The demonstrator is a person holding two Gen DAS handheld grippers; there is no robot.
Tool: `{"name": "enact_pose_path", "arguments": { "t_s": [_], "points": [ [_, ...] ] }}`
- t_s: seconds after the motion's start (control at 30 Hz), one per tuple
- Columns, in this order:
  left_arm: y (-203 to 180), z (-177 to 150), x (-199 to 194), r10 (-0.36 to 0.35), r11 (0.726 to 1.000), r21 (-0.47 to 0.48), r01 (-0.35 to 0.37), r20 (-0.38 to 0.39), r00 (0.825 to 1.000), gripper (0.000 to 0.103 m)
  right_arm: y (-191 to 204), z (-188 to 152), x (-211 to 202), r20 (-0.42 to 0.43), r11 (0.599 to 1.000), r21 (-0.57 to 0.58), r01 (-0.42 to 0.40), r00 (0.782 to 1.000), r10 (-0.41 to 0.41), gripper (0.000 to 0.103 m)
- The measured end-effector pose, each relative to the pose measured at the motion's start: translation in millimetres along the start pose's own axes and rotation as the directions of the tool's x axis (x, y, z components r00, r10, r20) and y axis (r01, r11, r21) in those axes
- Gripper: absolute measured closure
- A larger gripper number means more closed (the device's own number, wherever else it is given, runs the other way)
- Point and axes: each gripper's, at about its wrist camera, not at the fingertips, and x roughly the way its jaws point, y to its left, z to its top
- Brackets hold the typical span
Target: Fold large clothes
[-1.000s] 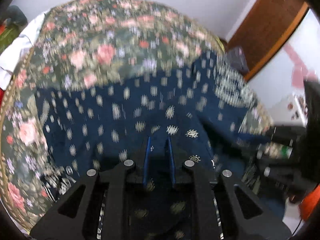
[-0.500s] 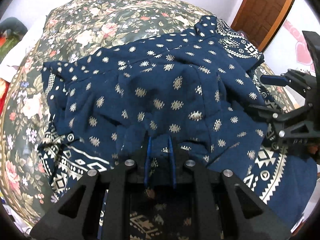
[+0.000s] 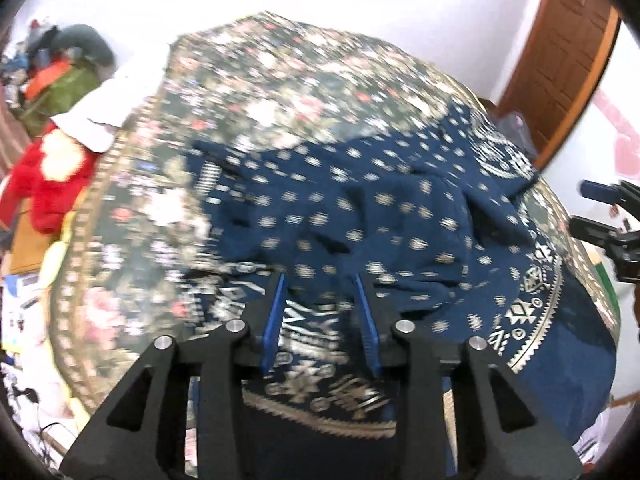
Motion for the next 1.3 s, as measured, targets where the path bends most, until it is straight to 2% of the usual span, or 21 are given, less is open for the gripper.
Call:
{"name": "enact_pose_path", "arguments": {
  "t_s": [0.03,0.1,0.17,0.23,0.33,0.53,0.6,0.83,0.93,1.03,1.07,1.13,1.2,1.23,1.3],
  "points": [
    [6.6,-2.0,-7.3,0.010,1.000,-0.010,-0.010,0.015,1.000,0.058,-1.4,-2.4,-8.3,0.012,1.000,0.002,0.004,1.000,-0.004,0.024],
    [16.6,-6.3,-16.1,0.026,0.999,-0.029,-0.025,0.035,0.999,0.043,-3.2,-6.0,-17.3,0.029,1.000,0.007,0.010,1.000,-0.010,0.023],
    [29.4,-11.2,-20.1,0.049,0.998,-0.051,-0.046,0.051,0.998,0.039,-8.2,-10.6,-23.2,0.048,1.000,0.013,0.014,0.999,-0.014,0.021],
    [42.9,-15.0,-17.2,0.066,0.995,-0.075,-0.063,0.041,0.997,0.039,-17.7,-15.0,-23.2,0.050,0.999,0.031,0.012,0.999,-0.013,0.017],
    [69.0,-16.1,-4.4,0.064,0.985,-0.163,-0.063,-0.001,0.998,0.038,-38.3,-14.8,-9.7,0.011,0.995,0.094,0.017,1.000,-0.018,0.016],
    [118.9,-5.7,43.5,-0.022,0.928,-0.373,-0.007,-0.072,0.997,0.038,-87.6,1.2,38.6,-0.063,0.967,0.256,-0.004,0.998,0.021,0.016],
    [126.7,0.8,61.1,-0.044,0.913,-0.408,0.001,-0.096,0.994,0.038,-101.0,8.2,57.5,-0.084,0.952,0.304,-0.022,0.995,0.050,0.016],
    [137.5,37.5,128.2,-0.115,0.907,-0.419,0.042,-0.151,0.982,0.038,-136.2,33.7,130.5,-0.148,0.896,0.437,-0.078,0.977,0.157,0.016],
    [139.8,50.7,148.1,-0.142,0.914,-0.399,0.074,-0.142,0.980,0.038,-144.0,41.9,159.6,-0.162,0.874,0.471,-0.119,0.962,0.218,0.016],
    [136.6,62.0,164.4,-0.148,0.927,-0.363,0.089,-0.137,0.979,0.038,-137.8,55.1,170.5,-0.126,0.893,0.420,-0.160,0.964,0.232,0.016],
    [136.2,63.8,167.4,-0.142,0.935,-0.343,0.087,-0.138,0.980,0.038,-132.7,59.9,175.2,-0.118,0.900,0.392,-0.190,0.960,0.254,0.018],
    [129.5,67.4,172.9,-0.112,0.955,-0.290,0.068,-0.136,0.984,0.039,-121.5,65.7,185.7,-0.122,0.910,0.356,-0.213,0.955,0.272,0.032],
    [120.5,69.6,176.9,-0.064,0.969,-0.246,0.031,-0.126,0.990,0.043,-110.9,68.1,193.1,-0.134,0.927,0.334,-0.171,0.965,0.226,0.046],
    [116.5,69.8,178.3,-0.045,0.973,-0.232,0.015,-0.123,0.991,0.046,-104.8,69.6,193.9,-0.131,0.939,0.320,-0.124,0.976,0.174,0.053],
    [108.4,71.4,179.4,-0.063,0.974,-0.223,0.033,-0.130,0.990,0.081,-97.6,74.1,194.1,-0.137,0.948,0.311,-0.070,0.984,0.117,0.076]
  ]
}}
